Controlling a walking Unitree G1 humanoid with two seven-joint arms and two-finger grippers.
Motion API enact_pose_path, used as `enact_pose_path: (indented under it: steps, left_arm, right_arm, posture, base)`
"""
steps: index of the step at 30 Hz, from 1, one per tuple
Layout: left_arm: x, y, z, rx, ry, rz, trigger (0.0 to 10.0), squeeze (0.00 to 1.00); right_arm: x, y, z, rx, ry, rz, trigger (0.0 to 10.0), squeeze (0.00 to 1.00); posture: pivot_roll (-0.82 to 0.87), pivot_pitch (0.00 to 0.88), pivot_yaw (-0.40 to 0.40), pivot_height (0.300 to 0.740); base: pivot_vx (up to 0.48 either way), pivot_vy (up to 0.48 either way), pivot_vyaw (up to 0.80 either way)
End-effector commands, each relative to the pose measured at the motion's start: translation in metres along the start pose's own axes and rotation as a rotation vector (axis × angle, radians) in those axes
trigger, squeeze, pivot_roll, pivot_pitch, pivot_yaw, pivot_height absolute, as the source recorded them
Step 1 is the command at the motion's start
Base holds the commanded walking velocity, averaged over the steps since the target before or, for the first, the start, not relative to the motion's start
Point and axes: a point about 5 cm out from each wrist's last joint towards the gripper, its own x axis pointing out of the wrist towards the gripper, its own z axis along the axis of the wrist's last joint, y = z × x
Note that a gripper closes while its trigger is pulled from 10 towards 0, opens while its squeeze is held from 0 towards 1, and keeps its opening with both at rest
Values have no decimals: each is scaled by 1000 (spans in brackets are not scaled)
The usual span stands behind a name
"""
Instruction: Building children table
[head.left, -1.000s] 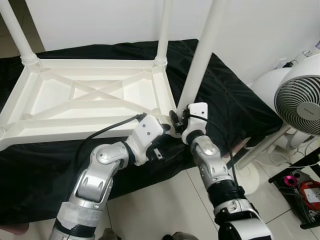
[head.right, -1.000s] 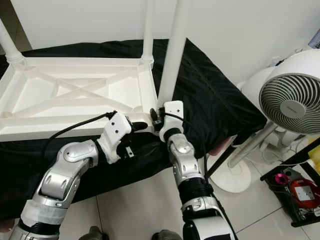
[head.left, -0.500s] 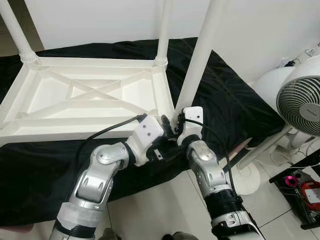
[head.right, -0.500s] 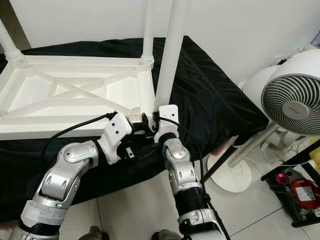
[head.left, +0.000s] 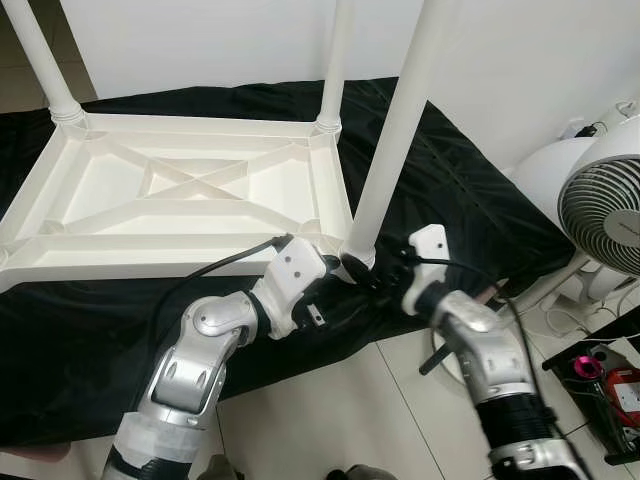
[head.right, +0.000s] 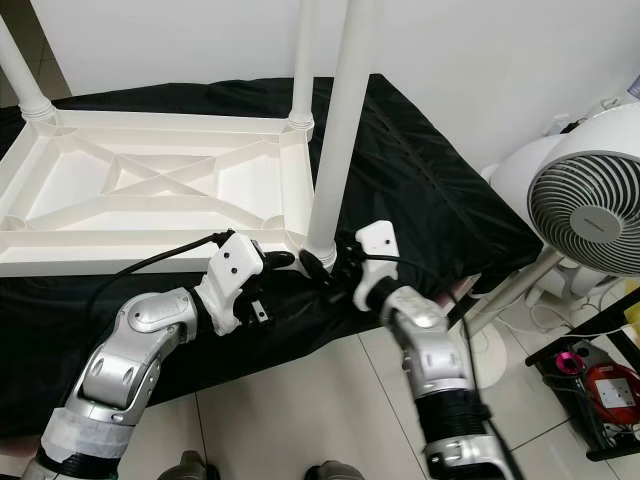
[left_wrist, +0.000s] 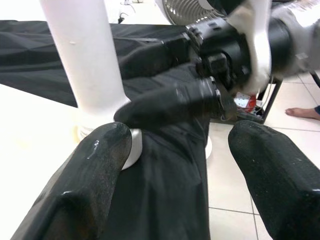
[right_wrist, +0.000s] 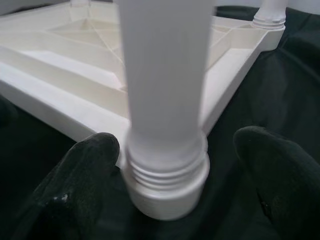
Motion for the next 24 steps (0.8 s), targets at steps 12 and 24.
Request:
enact_pose_path:
  steps: [12,24]
  left_arm:
    - [-3,7,1,11,12,89,10000,0]
    - [-5,12,3,17,10,120,10000,0]
  right_arm:
    - [30,-21,8,-92,55,101,10000,0]
    - [48,-19,5,-157,119,138,0,0]
  posture:
    - [-32,37,-43,740]
    - [-8,35,-55,740]
  base:
    - [0,0,0]
    - [0,0,0]
